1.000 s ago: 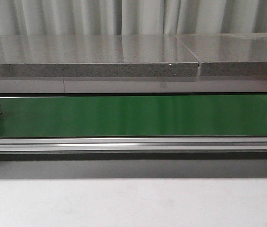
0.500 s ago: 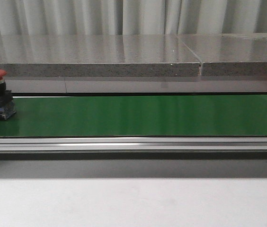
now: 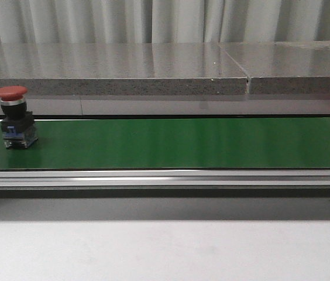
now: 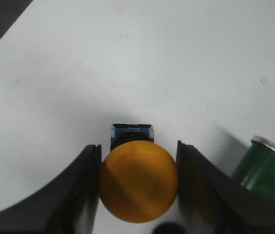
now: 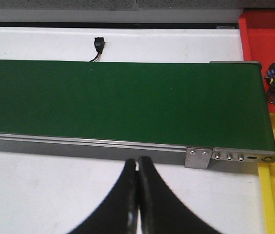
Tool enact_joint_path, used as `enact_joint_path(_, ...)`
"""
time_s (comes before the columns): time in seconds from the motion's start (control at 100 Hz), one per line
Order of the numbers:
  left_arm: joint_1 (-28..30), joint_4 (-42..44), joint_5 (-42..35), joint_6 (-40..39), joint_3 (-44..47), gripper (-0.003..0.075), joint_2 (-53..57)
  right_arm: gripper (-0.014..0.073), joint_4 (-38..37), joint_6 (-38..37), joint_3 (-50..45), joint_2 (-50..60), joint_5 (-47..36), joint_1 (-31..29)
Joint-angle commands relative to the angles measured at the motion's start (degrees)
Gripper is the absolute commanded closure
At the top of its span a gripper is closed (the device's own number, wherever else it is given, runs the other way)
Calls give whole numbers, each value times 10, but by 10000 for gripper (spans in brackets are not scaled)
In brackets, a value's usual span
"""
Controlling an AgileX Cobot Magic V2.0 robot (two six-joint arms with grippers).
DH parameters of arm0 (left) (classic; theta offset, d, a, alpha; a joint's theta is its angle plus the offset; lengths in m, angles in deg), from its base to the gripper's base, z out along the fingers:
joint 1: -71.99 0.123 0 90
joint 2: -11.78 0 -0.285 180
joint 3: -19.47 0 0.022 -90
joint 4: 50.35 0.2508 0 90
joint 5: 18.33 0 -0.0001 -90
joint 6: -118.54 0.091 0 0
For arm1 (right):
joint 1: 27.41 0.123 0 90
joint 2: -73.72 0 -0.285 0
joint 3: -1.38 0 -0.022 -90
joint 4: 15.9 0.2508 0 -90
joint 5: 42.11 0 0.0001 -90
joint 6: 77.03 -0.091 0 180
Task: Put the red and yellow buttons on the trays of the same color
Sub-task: 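Grasp a yellow button from the pile with the left gripper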
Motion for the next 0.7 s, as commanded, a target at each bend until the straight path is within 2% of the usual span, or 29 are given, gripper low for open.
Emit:
enact_joint_path(0.0, -12, -2, -28, 19, 12, 589, 59, 660, -1, 7, 13, -1, -40, 1)
enact_joint_path(0.29, -61, -2, -15, 28, 56, 589, 137, 660, -1, 7, 13, -1, -40, 1)
enact_joint_path(0.54, -130, -3, 13, 28, 57, 588, 140, 660, -1, 7, 13, -1, -40, 1)
enact_joint_path(0.69, -151, -3, 22, 28, 57, 587, 136, 660, -1, 7, 13, -1, -40, 1)
